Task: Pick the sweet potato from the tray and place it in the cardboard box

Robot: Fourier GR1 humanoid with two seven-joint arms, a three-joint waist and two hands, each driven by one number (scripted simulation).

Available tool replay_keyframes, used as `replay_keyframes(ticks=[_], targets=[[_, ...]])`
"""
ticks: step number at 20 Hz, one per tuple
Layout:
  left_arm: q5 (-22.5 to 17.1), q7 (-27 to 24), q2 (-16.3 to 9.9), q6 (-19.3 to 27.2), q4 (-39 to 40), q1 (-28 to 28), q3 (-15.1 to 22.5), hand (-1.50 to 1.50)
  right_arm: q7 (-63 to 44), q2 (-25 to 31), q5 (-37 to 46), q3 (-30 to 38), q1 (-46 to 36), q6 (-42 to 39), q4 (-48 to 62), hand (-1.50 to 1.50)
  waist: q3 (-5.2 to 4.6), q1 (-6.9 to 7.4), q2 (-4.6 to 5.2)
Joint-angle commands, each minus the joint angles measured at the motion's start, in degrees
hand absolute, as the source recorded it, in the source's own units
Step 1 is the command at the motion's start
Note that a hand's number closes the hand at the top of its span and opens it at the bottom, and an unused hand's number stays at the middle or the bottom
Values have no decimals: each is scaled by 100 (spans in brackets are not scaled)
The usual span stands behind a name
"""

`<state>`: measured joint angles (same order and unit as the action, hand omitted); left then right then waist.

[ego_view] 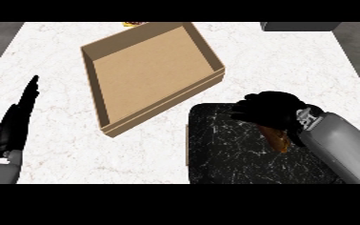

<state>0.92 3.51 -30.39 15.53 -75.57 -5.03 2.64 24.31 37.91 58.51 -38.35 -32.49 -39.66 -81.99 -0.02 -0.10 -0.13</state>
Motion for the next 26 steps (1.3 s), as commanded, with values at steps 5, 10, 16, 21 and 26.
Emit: replay_keyframes(ticks=[5,10,16,21,26], targets=[[17,-270,34,-366,621,-327,-368,0,-89,97,502,-195,197,-538,-423,-150,-1,5,15],[391,31,389,-55,36,-30,-134,0,-395,-27,891,-268,660,-159,-103,-150,2,24,10],[282,-202,270,-378,362,-161,-479,0,2,-309,1174,-75,505,901,303,150,2,30,20],[235,-201,202,-632,294,-146,-634,0,316,-495,1538,128,449,1640,774,150,2,40,20],[330,-5,258,-379,186,-109,-606,0,-1696,-1586,841,1514,962,1630,747,150,16,-221,-14]])
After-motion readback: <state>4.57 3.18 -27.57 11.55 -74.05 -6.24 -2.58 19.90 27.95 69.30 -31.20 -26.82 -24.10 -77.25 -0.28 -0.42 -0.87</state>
